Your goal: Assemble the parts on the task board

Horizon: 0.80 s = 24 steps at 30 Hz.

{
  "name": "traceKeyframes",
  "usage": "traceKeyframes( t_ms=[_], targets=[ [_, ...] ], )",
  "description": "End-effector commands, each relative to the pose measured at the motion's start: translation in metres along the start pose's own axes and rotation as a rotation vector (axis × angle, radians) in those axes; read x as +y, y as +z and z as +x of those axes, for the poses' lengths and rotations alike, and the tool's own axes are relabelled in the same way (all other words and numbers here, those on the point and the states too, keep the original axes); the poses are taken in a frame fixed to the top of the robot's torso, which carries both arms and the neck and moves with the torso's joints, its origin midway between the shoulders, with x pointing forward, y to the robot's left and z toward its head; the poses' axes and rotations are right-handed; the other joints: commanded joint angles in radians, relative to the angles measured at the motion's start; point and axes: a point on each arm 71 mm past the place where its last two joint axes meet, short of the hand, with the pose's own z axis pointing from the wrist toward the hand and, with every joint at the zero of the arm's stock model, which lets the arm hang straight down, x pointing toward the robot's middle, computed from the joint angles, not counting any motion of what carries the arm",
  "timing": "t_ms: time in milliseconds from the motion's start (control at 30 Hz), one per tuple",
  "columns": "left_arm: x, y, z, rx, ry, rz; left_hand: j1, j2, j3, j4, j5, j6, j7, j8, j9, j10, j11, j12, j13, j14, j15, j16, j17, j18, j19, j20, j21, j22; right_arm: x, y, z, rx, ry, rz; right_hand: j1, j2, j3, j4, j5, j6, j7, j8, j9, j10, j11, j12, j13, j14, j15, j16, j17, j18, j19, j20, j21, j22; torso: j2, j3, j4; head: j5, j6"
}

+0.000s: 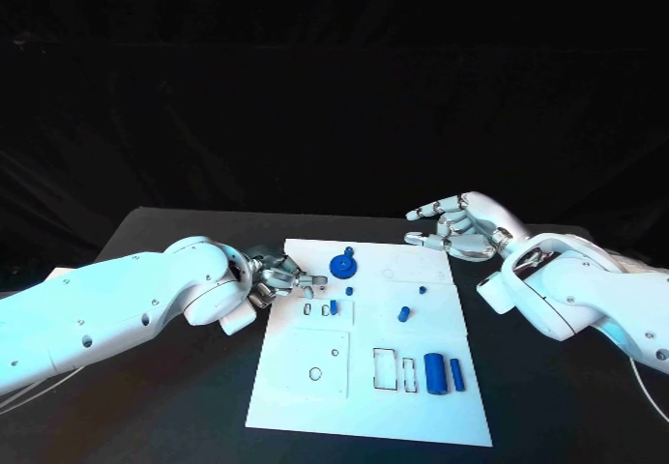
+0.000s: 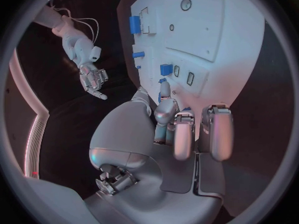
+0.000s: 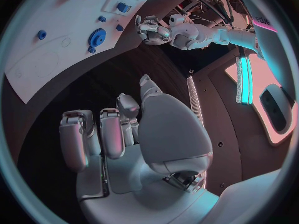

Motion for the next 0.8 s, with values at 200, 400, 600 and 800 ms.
traceKeyframes(
  t_ms=[200,400,600,800],
  targets=[
    [-0.020,0.011,0.004,0.020,0.264,-0.177,-0.027,0.025,-0.064,0.002,-0.028,-0.058,-0.003,0.096,0.112,0.009,-0.008,0.037,0.041,0.105,-0.006,0.003,0.263,-0.015,0.030,-0.004,0.020,0.117,-0.001,0.001,0.002,0.018,0.049,0.031,0.007,0.006,-0.006,0.000,0.008,0.011,0.000,0.006,0.002,-0.002,-0.002,-0.001,-0.001,0.054,0.005,-0.006,0.040,0.018,0.006,0.002,-0.008,0.141,-0.004,0.0061,-0.0033,0.006,-0.008],
    [-0.034,0.020,0.008,0.037,0.316,-0.200,-0.033,0.030,-0.085,0.002,-0.046,-0.072,-0.005,0.118,0.143,0.013,-0.010,0.046,0.050,0.105,-0.007,0.003,0.263,-0.018,0.037,-0.005,0.026,0.131,-0.002,0.002,0.004,0.025,0.049,0.043,0.007,0.006,-0.010,0.000,0.012,0.014,-0.001,0.007,0.003,-0.001,-0.003,0.000,-0.002,0.054,0.004,-0.008,0.037,0.018,0.005,0.001,-0.009,0.140,-0.005,0.0054,-0.0029,0.008,-0.010],
    [-0.044,0.029,0.012,0.053,0.359,-0.213,-0.036,0.031,-0.094,0.002,-0.054,-0.077,-0.006,0.125,0.154,0.015,-0.010,0.049,0.055,0.105,-0.008,0.003,0.263,-0.019,0.040,-0.006,0.029,0.137,-0.002,0.003,0.006,0.030,0.047,0.051,0.006,0.007,-0.015,0.000,0.017,0.015,-0.002,0.007,0.004,-0.001,-0.004,0.001,-0.002,0.054,0.003,-0.009,0.035,0.019,0.004,0.000,-0.010,0.138,-0.004,0.0047,-0.0022,0.011,-0.012],
    [-0.051,0.035,0.014,0.061,0.404,-0.224,-0.038,0.031,-0.100,0.002,-0.059,-0.080,-0.006,0.129,0.161,0.016,-0.010,0.052,0.057,0.105,-0.008,0.003,0.263,-0.020,0.042,-0.006,0.031,0.141,-0.003,0.004,0.007,0.034,0.045,0.056,0.006,0.007,-0.017,0.000,0.019,0.016,-0.002,0.007,0.005,-0.001,-0.004,0.000,-0.004,0.054,0.003,-0.010,0.035,0.019,0.003,0.000,-0.011,0.136,-0.003,0.0039,-0.0039,0.013,-0.013]
  ],
)
